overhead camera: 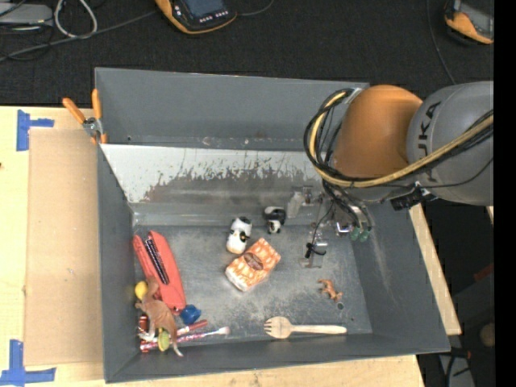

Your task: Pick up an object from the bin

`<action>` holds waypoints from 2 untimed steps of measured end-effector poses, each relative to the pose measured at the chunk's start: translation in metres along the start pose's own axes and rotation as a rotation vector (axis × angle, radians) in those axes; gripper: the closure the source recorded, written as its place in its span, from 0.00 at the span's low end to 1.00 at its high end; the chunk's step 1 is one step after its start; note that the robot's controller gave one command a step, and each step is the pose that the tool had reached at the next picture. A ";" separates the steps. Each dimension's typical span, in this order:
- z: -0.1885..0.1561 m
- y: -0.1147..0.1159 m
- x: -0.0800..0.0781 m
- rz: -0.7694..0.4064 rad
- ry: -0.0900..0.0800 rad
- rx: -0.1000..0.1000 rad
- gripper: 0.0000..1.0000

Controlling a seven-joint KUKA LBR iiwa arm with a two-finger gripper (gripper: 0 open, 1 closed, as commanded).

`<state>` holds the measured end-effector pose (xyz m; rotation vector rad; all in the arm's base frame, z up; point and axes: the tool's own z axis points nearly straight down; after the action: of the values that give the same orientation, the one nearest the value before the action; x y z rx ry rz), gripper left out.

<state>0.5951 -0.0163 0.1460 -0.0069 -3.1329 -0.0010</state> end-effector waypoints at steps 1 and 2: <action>-0.005 0.000 -0.002 0.000 -0.008 0.000 0.00; 0.064 0.070 -0.011 -0.016 -0.011 -0.001 0.00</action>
Offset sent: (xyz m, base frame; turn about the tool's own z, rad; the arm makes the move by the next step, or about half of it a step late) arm 0.0103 0.0800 -0.0760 -0.0212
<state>0.6063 0.0535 0.0814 0.0181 -3.1437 -0.0022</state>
